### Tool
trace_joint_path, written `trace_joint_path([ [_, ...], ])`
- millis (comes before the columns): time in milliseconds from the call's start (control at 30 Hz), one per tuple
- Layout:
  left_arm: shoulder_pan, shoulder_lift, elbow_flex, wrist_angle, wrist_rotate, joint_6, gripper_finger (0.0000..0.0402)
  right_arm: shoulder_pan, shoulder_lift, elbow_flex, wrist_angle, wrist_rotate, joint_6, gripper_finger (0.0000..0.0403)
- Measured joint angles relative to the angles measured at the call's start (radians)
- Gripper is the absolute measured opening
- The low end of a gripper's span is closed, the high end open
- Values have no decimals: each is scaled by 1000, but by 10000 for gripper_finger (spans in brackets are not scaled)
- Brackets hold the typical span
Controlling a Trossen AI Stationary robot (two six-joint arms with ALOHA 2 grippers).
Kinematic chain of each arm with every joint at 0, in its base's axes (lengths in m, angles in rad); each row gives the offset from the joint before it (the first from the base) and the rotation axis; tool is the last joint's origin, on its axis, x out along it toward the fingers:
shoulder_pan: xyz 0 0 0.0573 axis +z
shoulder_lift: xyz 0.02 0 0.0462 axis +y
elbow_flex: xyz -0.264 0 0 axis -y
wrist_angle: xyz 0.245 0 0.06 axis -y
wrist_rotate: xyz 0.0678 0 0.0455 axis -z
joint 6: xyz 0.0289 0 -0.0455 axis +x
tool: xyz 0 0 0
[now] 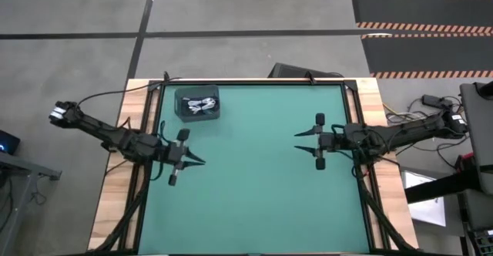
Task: Pick and place USB-C Cables
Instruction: Return to Home Position
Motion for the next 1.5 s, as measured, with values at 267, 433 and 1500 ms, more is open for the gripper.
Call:
trace_joint_path([
  [267, 0, -165, -78, -24, 16, 20, 1, 0, -89, -31, 0, 3, -4, 166],
  [433, 16, -263, -132, -25, -77, 75, 0, 0, -111, -34, 0, 43, -27, 166],
  [1500, 103, -631, -161, -212, -196, 184, 0, -32, -327, -34, -74, 53, -97, 166],
])
